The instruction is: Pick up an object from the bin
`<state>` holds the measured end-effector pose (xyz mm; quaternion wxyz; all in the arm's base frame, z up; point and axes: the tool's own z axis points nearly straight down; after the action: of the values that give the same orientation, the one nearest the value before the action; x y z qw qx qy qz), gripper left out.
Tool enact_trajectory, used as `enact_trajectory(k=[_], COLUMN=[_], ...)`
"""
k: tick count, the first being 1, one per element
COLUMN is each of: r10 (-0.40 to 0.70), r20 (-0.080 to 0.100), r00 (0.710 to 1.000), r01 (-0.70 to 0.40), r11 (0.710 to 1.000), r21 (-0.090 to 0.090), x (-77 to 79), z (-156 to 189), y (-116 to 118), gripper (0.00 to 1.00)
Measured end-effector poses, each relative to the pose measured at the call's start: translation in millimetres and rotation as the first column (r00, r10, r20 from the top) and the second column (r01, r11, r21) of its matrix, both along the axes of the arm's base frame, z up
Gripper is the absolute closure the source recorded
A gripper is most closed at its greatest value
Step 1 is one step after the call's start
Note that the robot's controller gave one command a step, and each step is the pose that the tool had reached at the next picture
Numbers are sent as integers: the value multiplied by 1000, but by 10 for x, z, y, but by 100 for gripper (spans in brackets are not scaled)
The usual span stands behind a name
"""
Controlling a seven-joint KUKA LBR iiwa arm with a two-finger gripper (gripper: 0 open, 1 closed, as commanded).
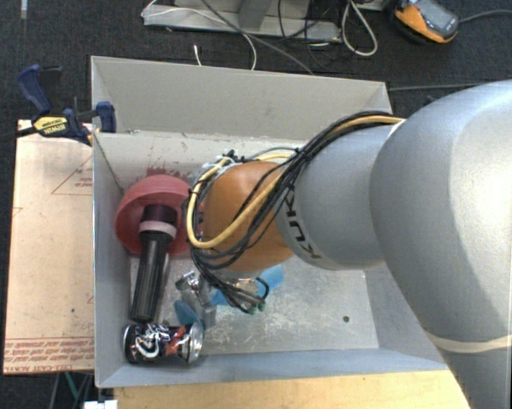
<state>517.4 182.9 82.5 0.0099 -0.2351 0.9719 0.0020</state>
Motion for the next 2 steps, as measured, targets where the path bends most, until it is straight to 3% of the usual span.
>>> enact_trajectory(k=[1,2], r10=[-35,191], r20=[-2,4], r00=[999,982], r01=[35,-191], r11=[999,982], r21=[0,0], x=[89,-24], z=[987,371], y=[-368,-21], gripper=[100,100])
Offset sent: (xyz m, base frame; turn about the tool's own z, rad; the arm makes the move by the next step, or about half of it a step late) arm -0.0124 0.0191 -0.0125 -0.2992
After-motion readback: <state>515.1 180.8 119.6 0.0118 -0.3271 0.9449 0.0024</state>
